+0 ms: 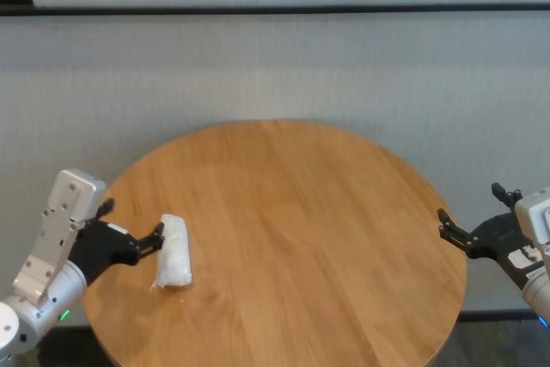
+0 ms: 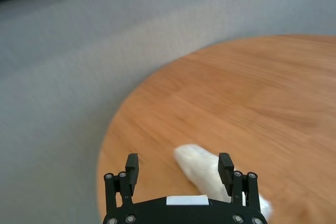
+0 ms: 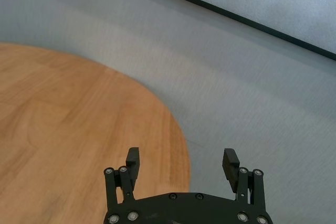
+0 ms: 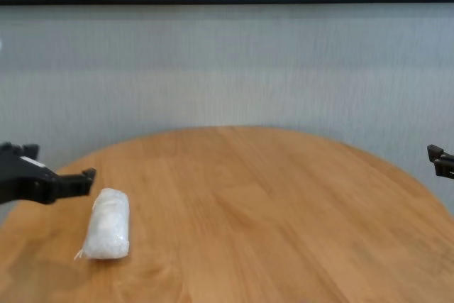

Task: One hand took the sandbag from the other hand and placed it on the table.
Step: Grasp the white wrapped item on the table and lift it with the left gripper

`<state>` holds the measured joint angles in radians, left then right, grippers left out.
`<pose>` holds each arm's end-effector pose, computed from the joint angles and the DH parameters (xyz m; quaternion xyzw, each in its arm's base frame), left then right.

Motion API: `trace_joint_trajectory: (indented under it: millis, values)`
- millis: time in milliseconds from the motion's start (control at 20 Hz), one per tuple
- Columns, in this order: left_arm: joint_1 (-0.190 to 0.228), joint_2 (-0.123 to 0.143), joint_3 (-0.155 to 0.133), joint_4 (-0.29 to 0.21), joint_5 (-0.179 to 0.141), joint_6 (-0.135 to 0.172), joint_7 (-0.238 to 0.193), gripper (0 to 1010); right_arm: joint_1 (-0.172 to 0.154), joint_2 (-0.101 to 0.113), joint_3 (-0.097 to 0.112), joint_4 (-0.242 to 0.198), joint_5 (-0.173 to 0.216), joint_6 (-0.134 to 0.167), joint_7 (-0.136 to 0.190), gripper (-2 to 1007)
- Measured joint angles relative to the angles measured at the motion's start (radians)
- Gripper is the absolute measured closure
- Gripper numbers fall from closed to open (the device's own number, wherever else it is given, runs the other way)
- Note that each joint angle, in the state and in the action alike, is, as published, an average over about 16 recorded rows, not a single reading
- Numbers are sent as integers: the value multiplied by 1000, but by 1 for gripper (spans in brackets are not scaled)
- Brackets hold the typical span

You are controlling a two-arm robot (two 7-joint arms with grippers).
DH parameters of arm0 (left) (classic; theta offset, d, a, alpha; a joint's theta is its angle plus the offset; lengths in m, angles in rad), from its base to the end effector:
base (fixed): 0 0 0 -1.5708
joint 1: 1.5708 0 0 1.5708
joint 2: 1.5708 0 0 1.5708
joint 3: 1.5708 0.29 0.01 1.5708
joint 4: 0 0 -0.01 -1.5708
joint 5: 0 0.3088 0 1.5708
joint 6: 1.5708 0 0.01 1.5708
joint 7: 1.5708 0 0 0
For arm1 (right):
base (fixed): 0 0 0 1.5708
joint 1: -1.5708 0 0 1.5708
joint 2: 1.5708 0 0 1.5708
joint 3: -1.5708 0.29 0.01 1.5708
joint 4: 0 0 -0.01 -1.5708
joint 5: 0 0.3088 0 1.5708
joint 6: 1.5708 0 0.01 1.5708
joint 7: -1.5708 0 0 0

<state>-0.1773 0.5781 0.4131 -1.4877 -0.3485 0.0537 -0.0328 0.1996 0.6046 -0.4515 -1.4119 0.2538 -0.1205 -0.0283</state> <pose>0.3555 0.0686 -0.2874 0.1468 -0.0478 0.5712 0.8062 0.3581 -0.0826 -0.3023 -0.1415 -0.1325 -0.5799 0.7913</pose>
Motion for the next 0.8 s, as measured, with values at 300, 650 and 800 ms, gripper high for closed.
trace_joint_trajectory:
  millis: [300, 650, 800]
  values:
    - [22, -4, -12, -64, -28, 109, -13, 8, 0, 0, 0, 0, 0, 0, 0, 5]
    - [57, -2, -24, -146, -36, 207, -10, 8, 0, 0, 0, 0, 0, 0, 0, 5]
    - [70, -5, -30, -171, -38, 232, -11, 8, 0, 0, 0, 0, 0, 0, 0, 5]
